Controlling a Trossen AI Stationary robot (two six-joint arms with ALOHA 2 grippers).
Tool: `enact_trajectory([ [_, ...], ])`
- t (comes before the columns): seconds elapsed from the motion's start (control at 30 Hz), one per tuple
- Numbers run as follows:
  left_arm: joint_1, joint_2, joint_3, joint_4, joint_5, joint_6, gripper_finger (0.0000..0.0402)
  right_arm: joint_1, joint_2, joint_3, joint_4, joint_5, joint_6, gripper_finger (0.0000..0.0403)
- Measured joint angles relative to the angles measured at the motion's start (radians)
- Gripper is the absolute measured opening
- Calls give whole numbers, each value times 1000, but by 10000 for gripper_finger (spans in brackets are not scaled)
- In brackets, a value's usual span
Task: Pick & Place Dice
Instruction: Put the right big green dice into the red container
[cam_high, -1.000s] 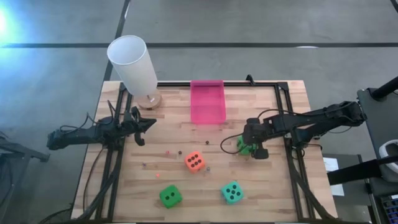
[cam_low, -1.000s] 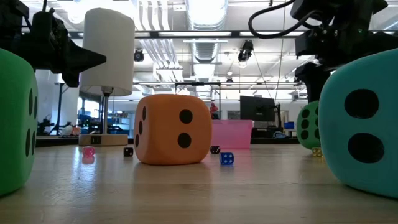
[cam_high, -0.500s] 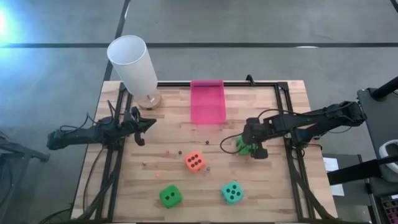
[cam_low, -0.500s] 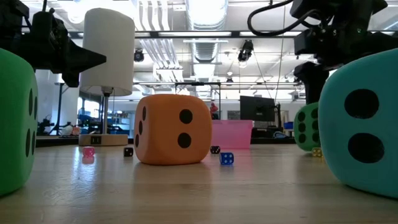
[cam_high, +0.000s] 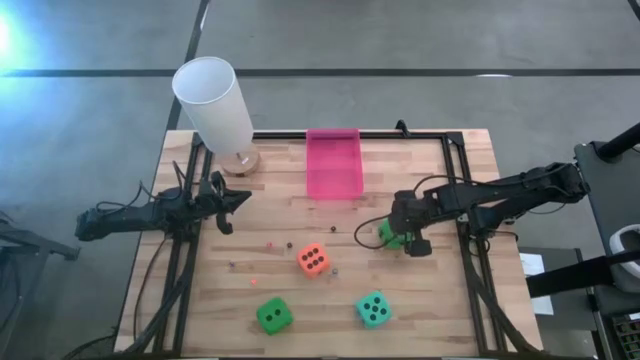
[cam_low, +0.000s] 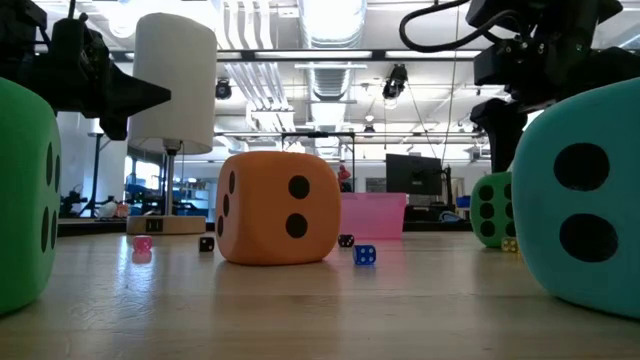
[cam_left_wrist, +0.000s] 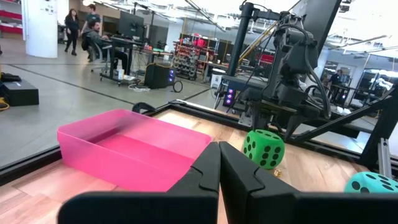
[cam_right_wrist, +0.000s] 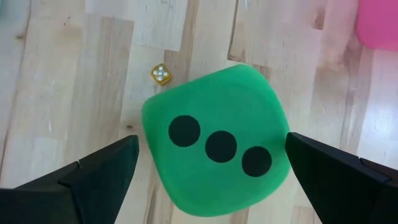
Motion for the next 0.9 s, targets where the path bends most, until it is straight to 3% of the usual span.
enact_trajectory([
  [0.9,0,0,0,0,0,0,6,0,2,-12,23,26,-9,400],
])
